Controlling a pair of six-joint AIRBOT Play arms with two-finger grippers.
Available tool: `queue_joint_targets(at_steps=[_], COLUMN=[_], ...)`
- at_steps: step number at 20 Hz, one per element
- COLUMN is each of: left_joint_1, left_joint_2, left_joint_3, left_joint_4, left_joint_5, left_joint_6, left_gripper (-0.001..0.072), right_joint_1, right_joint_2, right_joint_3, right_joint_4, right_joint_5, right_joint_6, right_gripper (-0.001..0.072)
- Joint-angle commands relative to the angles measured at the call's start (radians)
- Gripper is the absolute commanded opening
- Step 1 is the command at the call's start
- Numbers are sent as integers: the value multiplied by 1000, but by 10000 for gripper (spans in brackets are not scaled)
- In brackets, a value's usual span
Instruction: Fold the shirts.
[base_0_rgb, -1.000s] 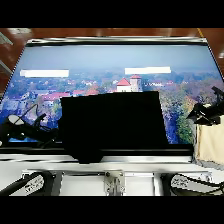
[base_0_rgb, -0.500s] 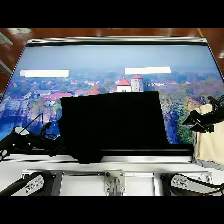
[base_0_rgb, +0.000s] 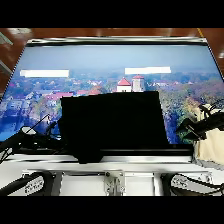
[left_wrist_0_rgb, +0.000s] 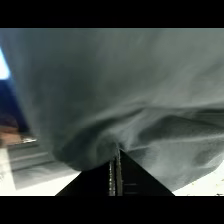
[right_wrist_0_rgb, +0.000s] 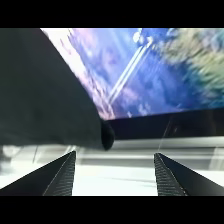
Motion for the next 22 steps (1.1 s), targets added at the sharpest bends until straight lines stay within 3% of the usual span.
queue_joint_targets(at_steps=[1,4,10,13,14,15,17,20,22], left_joint_1=[-18,-18,-18,-18,-18,-18,-18,-18,-18], left_joint_2=[-6,0,47,55,56,56,60,74,63], left_joint_3=[0,1,2,13,18,25,55,167,288], left_joint_4=[-35,-28,-28,-29,-30,-31,-26,-24,-24], left_joint_5=[14,-11,-19,-19,-20,-29,-47,-45,-39], left_joint_6=[5,12,11,10,10,10,19,56,-5], left_gripper=[40,40,40,40,41,40,40,40,39], right_joint_1=[-1,-1,0,46,81,114,155,166,175], right_joint_2=[0,0,0,-21,-37,-46,-40,-14,3], right_joint_3=[-104,-187,-246,-261,-261,-261,-253,-182,-109], right_joint_4=[35,85,182,146,144,143,144,225,282], right_joint_5=[6,-17,-147,-194,-212,-236,-269,-254,-278], right_joint_6=[-49,-109,-108,-84,-81,-74,-61,-105,-83], right_gripper=[624,624,621,604,556,424,66,63,63])
